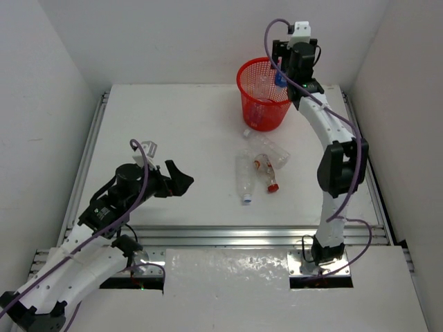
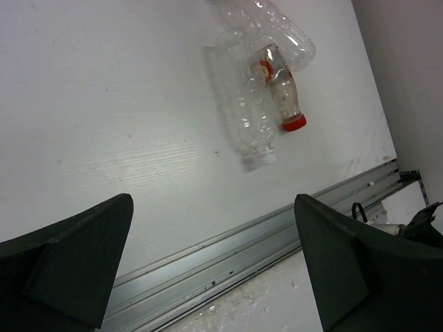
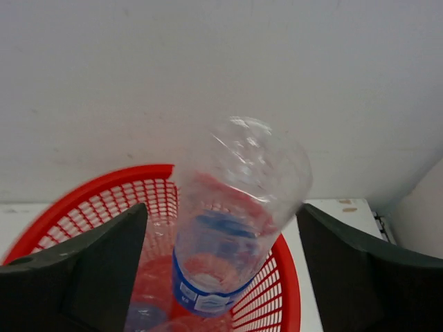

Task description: Put the plastic bottles in the bin

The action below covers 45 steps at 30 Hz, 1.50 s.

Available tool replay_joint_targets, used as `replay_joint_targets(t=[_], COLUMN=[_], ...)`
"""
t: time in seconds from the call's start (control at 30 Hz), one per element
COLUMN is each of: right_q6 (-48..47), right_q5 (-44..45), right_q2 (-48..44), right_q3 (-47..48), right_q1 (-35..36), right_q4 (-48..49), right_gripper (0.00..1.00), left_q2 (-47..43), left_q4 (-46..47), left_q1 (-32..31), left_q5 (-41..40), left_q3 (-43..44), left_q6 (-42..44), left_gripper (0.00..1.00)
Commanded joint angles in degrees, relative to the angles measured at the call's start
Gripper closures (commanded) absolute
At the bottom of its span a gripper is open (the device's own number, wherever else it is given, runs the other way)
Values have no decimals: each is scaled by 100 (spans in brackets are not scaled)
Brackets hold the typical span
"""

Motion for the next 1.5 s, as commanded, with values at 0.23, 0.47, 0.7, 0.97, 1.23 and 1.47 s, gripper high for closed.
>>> replay_joint_targets(t=[0.23, 0.47, 0.7, 0.97, 1.23, 1.47], right_q6=[207, 1638, 2018, 2141, 2229, 2300], right_q5=[-134, -880, -1531, -2102, -2717, -3271], right_q2=[-690, -2667, -4706, -5385, -5631, -5684], right_q3=[498, -704, -2999, -3695, -3923, -4292], right_q1=[-39, -22, -13, -13, -13, -13], right_q4=[-637, -2853, -3398, -3750, -3776, -3496], right_gripper=[1, 1, 1, 1, 1, 1], left_q2=[506, 2672, 4961, 7042, 8118, 7689], left_q4=[385, 922, 798, 553, 341, 675], left_q1=[-28, -1695, -2550, -2489, -2112, -1654], left_q5=[-71, -1255, -1829, -1811, -2101, -2258], left_q3=[33, 725, 2343, 3774, 4025, 3155], left_q6=[-80, -923, -1188, -1039, -1293, -1294], left_gripper=[0, 0, 0, 5, 15, 88])
